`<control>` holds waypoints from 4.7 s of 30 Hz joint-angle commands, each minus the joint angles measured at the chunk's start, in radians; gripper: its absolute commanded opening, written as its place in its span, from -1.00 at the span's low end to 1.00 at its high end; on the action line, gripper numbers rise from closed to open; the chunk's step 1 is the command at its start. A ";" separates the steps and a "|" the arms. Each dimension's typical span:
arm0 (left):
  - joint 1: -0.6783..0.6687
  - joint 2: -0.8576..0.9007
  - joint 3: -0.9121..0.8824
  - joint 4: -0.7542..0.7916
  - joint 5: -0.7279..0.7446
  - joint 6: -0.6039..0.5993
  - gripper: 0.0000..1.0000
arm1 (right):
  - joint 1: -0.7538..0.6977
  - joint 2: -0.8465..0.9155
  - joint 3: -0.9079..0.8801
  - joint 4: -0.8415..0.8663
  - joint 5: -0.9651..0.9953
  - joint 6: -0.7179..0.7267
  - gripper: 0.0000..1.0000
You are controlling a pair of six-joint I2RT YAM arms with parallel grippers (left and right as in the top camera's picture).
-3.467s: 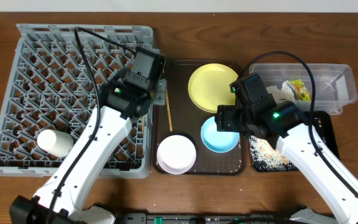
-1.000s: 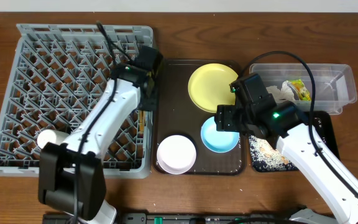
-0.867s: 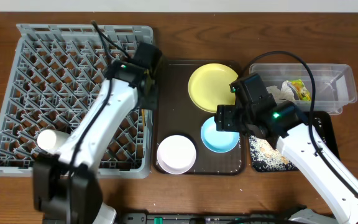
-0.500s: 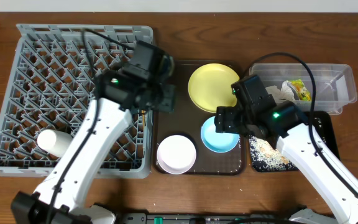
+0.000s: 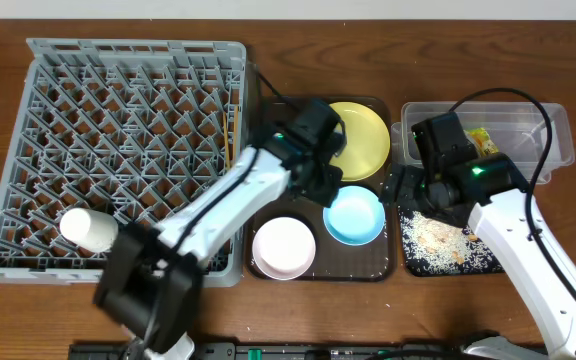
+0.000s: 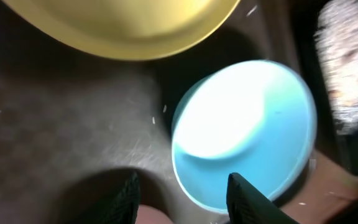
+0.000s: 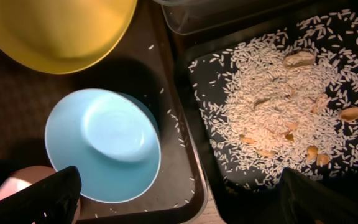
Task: Sort waste into correct bins and load items into the dishwasher
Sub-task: 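Grasp the light-blue bowl on the brown tray with the left gripper and lift, then lower the light-blue bowl into the upper rack area and release, then move the left gripper to the white bowl on the tray and grasp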
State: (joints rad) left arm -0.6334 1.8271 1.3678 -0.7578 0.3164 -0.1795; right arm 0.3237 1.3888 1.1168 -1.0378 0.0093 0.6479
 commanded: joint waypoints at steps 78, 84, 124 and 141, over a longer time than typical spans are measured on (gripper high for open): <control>0.319 0.032 -0.025 -0.070 -1.646 -0.171 -0.85 | -0.002 -0.005 0.000 0.001 0.009 0.008 0.98; 0.323 0.032 -0.026 -0.067 -1.571 -0.171 -0.85 | -0.002 -0.005 0.000 0.014 0.009 0.009 0.99; 0.211 -0.323 0.018 -0.225 -0.575 -0.120 0.24 | -0.002 -0.005 0.000 0.020 -0.011 0.009 0.98; 0.100 -0.369 -0.249 -0.306 -0.237 -0.200 0.01 | -0.002 -0.005 0.000 0.020 -0.011 0.009 0.98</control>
State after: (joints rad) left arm -0.5190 1.4384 1.1709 -1.0664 0.1116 -0.3302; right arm 0.3237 1.3888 1.1168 -1.0172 -0.0044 0.6476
